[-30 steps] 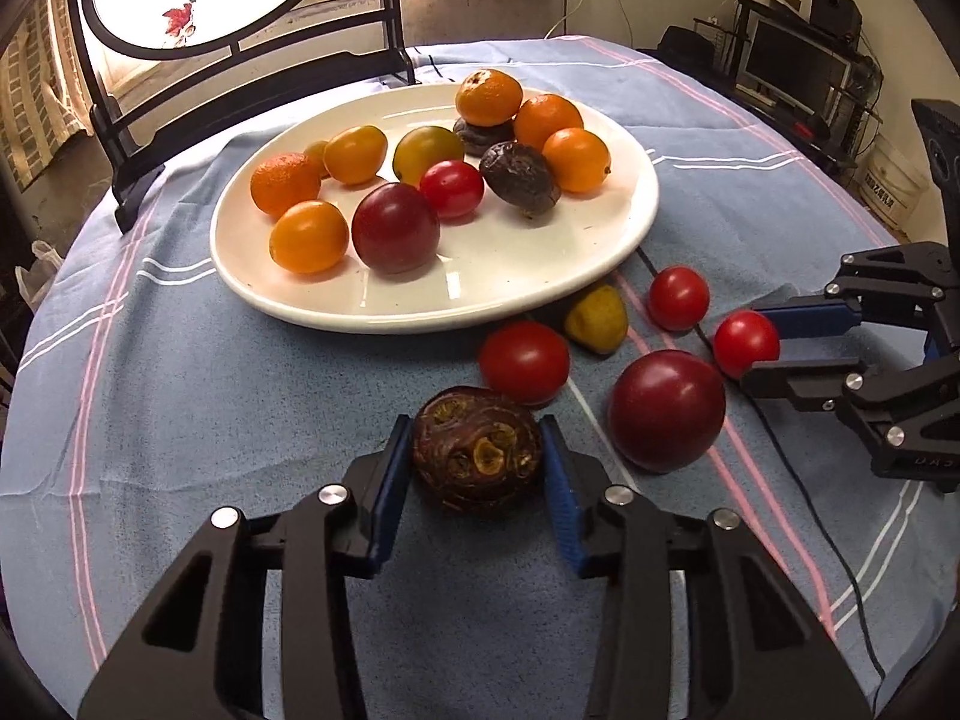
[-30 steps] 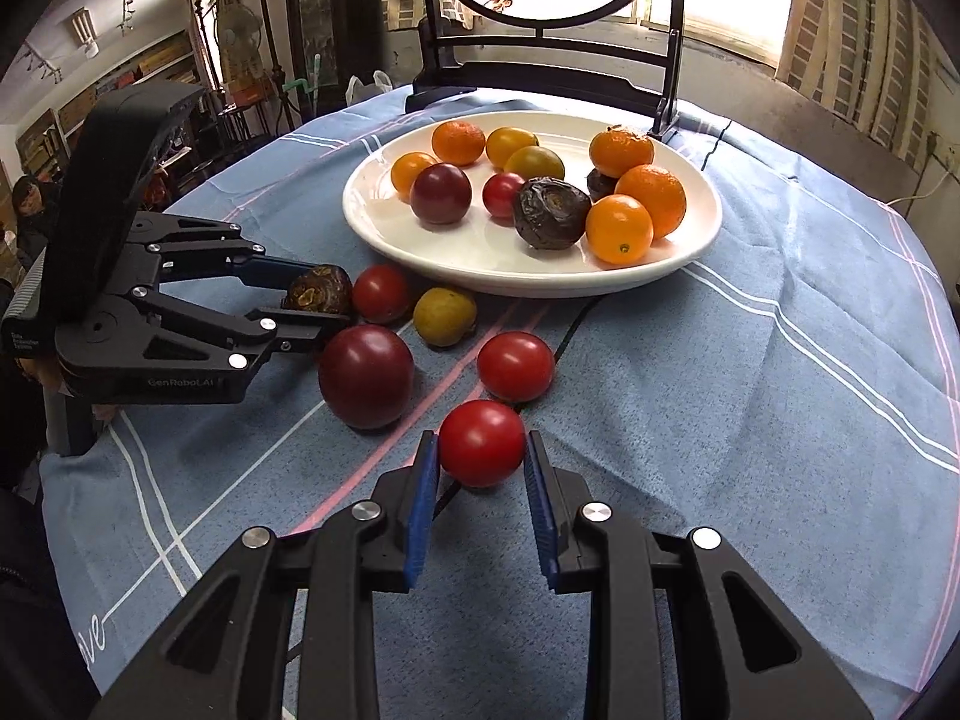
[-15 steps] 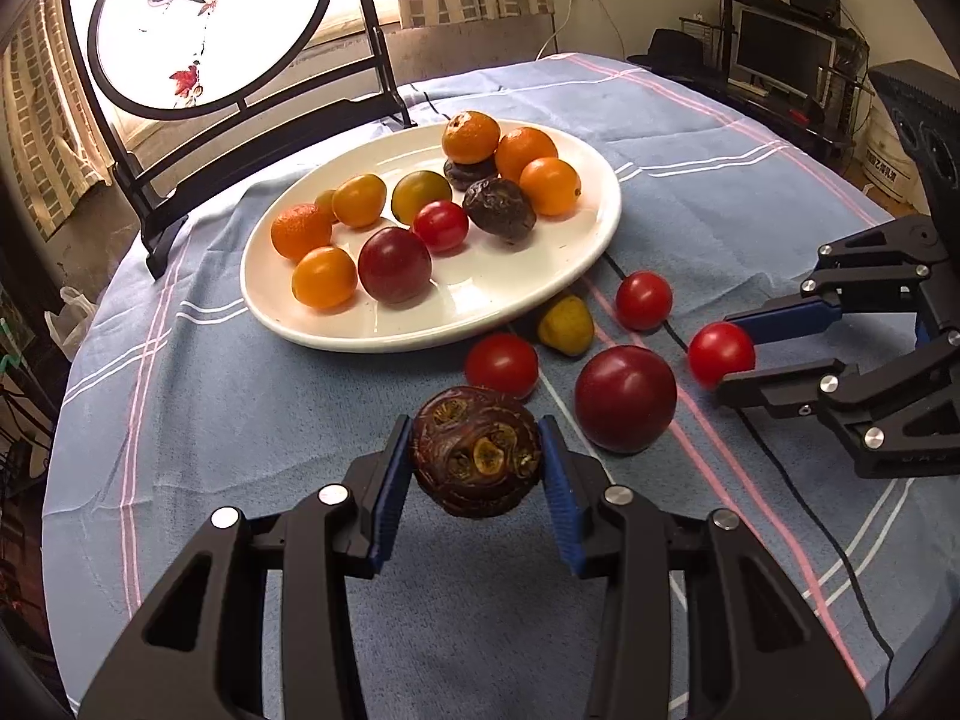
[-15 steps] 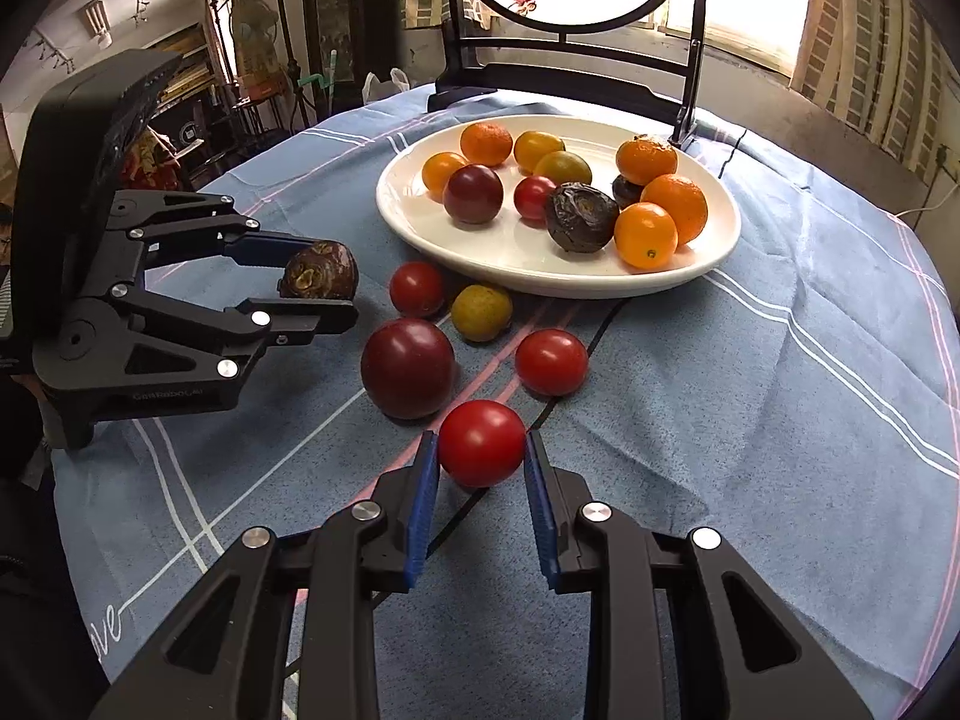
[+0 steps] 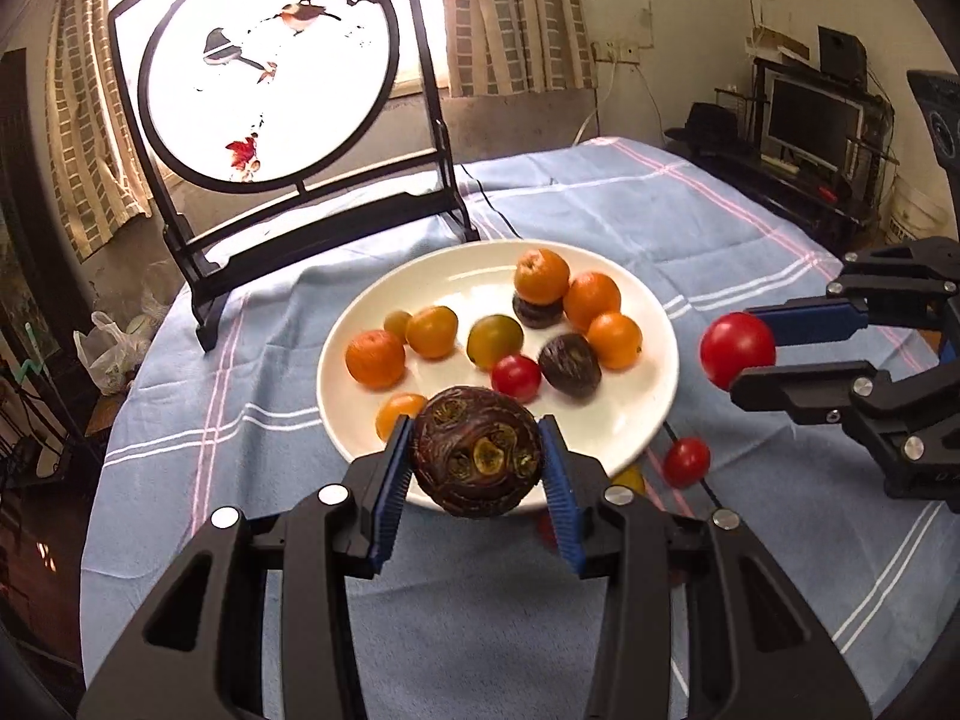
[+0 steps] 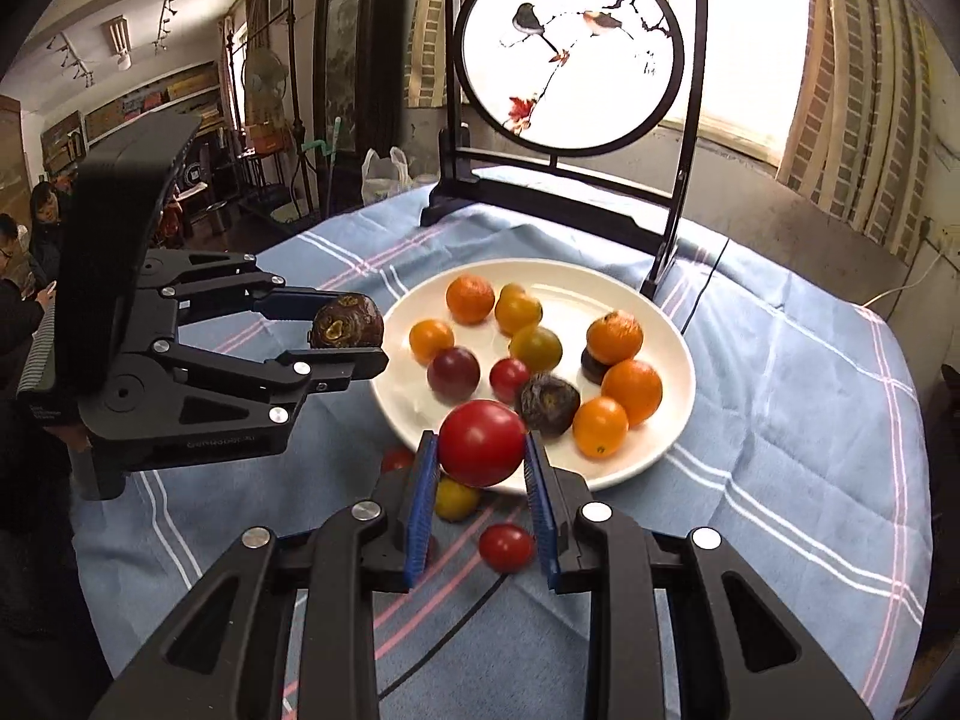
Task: Organize fruits
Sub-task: 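Carry the tomato and brown fruit over the plate and open both grippers, then grasp a dark red plum with the right gripper while the left grasps a red tomato, then carry the plum and tomato over the plate and open both grippers, then grasp a red tomato with the right gripper while the left grasps a yellow-green fruit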
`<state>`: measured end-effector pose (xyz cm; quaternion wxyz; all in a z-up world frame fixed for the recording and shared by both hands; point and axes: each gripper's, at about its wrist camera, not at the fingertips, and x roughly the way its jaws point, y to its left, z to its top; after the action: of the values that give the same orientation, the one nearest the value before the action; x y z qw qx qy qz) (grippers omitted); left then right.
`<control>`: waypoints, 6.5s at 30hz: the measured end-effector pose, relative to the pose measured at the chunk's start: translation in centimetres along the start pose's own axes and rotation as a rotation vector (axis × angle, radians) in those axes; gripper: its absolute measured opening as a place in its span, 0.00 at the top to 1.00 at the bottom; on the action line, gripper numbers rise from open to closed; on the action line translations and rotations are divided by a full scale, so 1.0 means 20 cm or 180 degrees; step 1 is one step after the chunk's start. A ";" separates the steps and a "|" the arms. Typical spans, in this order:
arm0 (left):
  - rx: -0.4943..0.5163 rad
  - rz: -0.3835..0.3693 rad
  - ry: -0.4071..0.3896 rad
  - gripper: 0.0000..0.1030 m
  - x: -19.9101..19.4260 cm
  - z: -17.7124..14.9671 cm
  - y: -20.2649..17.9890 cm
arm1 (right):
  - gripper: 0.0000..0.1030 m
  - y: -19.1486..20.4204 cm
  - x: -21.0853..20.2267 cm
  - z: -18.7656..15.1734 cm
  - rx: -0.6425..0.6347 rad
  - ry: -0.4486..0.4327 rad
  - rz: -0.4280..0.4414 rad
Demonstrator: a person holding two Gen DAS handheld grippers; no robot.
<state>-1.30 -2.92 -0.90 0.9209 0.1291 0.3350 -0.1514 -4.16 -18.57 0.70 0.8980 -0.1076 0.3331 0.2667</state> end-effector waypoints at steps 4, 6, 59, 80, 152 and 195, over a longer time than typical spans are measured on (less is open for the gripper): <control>-0.0190 0.0080 -0.0106 0.61 0.02 0.10 0.08 | 0.72 -0.05 0.01 0.10 0.0043 -0.0128 -0.0030; -0.0278 0.0132 -0.0114 0.61 0.07 0.14 0.10 | 0.72 -0.08 0.06 0.15 0.0108 -0.0147 -0.0039; -0.0257 0.0472 -0.0128 0.33 0.16 0.11 0.09 | 0.42 -0.20 0.10 0.07 0.0548 -0.0129 -0.0141; -0.0034 0.0027 0.0295 0.32 0.01 -0.30 0.01 | 0.63 0.22 0.32 -0.33 0.0157 0.0638 0.0208; -0.0369 0.0374 0.0032 0.70 0.38 0.20 0.12 | 0.64 -0.18 0.37 0.30 0.0472 -0.0050 -0.0043; -0.0175 0.0259 -0.0053 0.38 0.02 -0.13 -0.02 | 0.50 -0.02 0.12 -0.23 0.0057 0.0257 -0.0131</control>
<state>-2.70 -2.57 -3.11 0.9323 0.1160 0.3258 -0.1057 -4.91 -19.72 -4.28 0.8900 -0.1171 0.3692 0.2406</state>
